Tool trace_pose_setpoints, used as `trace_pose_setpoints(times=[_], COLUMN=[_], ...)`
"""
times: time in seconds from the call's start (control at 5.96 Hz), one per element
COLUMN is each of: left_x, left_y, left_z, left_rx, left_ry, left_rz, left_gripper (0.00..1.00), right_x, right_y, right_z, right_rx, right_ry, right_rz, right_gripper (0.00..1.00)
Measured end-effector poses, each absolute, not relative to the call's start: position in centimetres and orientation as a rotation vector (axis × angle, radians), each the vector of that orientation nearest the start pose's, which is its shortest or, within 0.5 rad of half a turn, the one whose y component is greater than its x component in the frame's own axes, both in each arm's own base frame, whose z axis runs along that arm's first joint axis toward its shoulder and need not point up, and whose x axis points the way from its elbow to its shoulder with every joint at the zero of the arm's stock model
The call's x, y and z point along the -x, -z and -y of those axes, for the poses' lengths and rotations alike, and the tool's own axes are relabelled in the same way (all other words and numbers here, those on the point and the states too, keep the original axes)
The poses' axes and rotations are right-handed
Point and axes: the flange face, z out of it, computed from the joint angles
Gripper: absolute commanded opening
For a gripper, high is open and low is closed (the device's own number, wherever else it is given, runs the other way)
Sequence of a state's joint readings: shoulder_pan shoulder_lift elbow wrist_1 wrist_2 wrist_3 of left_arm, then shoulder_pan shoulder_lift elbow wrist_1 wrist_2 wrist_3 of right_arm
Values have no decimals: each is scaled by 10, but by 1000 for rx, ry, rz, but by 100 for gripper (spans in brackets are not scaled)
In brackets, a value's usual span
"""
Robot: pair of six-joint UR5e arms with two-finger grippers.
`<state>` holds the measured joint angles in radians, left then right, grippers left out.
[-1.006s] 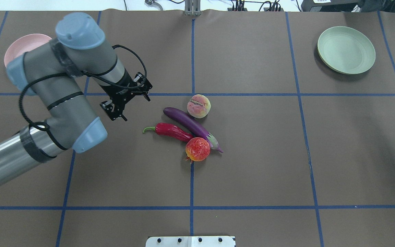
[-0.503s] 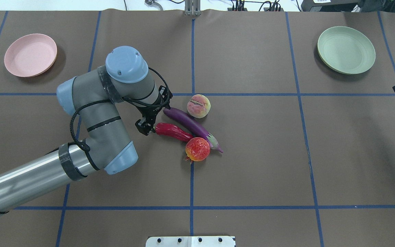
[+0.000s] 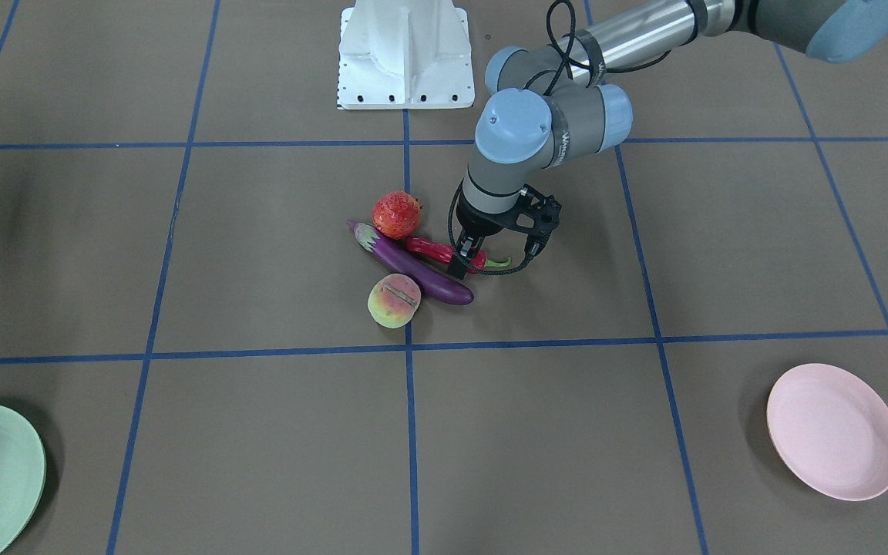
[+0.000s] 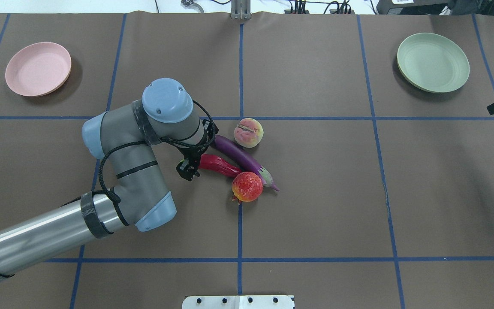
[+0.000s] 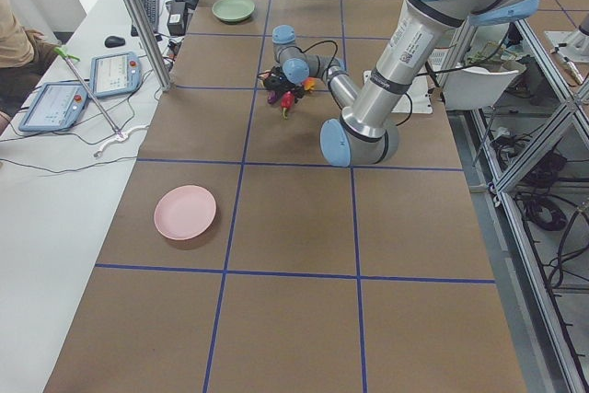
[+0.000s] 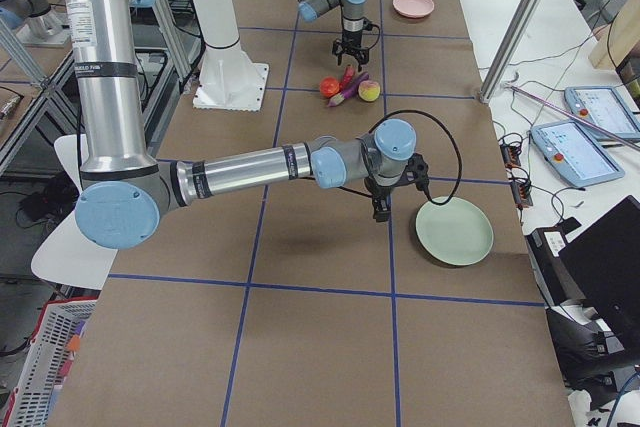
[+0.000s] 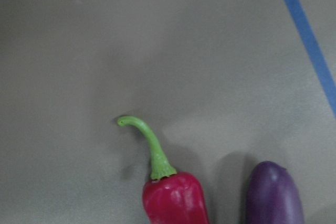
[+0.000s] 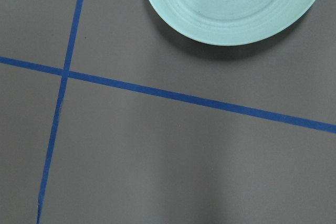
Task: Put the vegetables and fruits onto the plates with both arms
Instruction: 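Reach the left gripper down to the red chili pepper and grasp it, then carry the pepper onto the pink plate with left gripper while right arm approaches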
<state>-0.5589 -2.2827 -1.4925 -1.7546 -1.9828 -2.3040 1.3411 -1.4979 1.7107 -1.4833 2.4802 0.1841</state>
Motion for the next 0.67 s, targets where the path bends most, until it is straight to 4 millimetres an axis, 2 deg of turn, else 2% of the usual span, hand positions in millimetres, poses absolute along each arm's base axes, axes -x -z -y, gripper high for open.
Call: trace_pose_setpoints(times=[0.17, 0.34, 0.5, 0.67], left_x=[-572, -574, -575, -577], left_y=[-244, -245, -247, -249], left_z=[462, 461, 461, 461], left_rx=[482, 483, 483, 482], left_ry=[1030, 1029, 1029, 1031], left_rz=[-801, -796, -793, -788], left_gripper=[88, 77, 72, 44], right_x=[67, 67, 67, 67], right_y=[-531, -530, -530, -531], right_z=[527, 527, 527, 527], right_rx=[-90, -91, -91, -90], right_ry=[179, 179, 179, 179], right_rz=[941, 941, 941, 940], right_gripper=[100, 100, 100, 100])
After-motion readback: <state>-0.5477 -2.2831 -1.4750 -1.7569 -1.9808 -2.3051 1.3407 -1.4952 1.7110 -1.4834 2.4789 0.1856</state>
